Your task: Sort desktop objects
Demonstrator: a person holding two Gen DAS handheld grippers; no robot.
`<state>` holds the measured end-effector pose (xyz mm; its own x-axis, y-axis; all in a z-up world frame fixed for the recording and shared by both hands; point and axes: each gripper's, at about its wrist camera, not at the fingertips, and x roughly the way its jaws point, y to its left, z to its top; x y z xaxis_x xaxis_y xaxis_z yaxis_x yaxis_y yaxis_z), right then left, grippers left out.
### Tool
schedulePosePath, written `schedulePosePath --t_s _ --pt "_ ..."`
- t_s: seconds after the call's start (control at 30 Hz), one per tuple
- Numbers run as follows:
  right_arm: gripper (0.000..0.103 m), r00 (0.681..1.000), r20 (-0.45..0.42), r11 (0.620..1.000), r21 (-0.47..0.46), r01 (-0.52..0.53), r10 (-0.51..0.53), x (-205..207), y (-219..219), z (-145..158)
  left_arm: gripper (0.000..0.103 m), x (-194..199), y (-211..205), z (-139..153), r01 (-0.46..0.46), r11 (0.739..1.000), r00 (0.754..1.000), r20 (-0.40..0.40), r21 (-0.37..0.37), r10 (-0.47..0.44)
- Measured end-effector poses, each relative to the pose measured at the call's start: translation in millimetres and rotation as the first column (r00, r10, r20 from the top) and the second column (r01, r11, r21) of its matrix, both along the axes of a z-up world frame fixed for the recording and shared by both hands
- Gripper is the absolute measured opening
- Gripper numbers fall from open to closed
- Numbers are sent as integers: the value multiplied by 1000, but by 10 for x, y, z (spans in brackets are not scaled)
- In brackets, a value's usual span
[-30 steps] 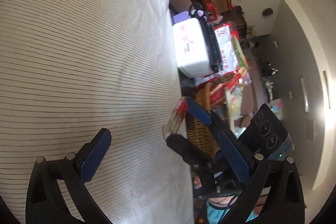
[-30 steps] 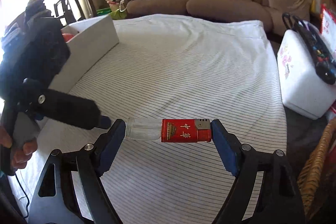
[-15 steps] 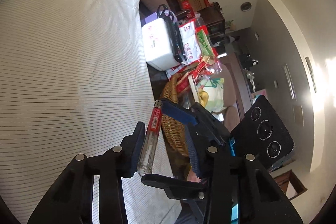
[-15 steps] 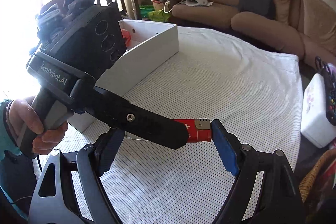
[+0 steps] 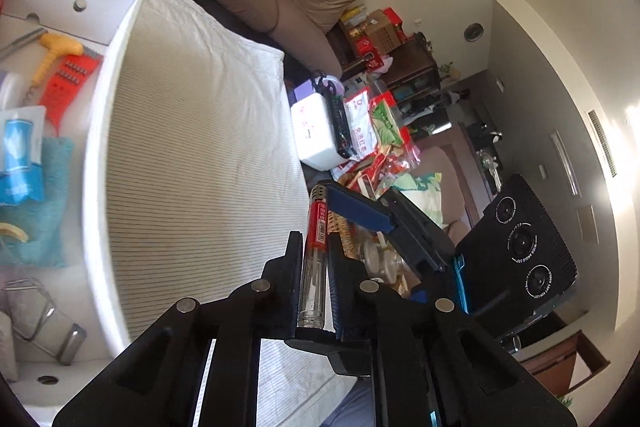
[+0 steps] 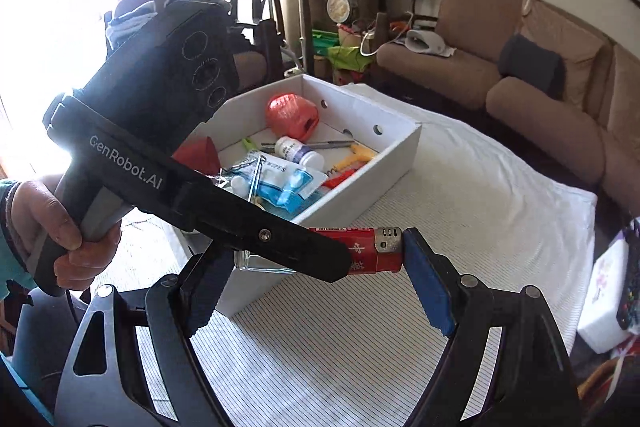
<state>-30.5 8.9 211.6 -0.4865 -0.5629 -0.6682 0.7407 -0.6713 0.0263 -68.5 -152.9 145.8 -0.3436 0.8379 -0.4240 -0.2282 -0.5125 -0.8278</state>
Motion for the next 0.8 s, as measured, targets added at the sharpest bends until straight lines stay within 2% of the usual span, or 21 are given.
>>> schedulePosePath --t_s 0.17,0.3,0.57,0.8 --pt "81 998 -6 998 -19 -56 55 -60 -610 113 9 5 -629 118 -29 998 1000 2 -55 29" --pt "81 996 23 995 -50 -86 87 -192 -1100 31 9 -78 -1114 20 -67 995 997 28 -76 69" --pt "81 982 131 990 -62 -125 133 -679 -1968 -367 10 -426 -1947 -430 -151 985 982 103 -87 159" --pt "81 952 286 993 -2 -118 113 -1210 -2537 -890 19 -820 -2281 -886 -193 962 959 171 -192 226"
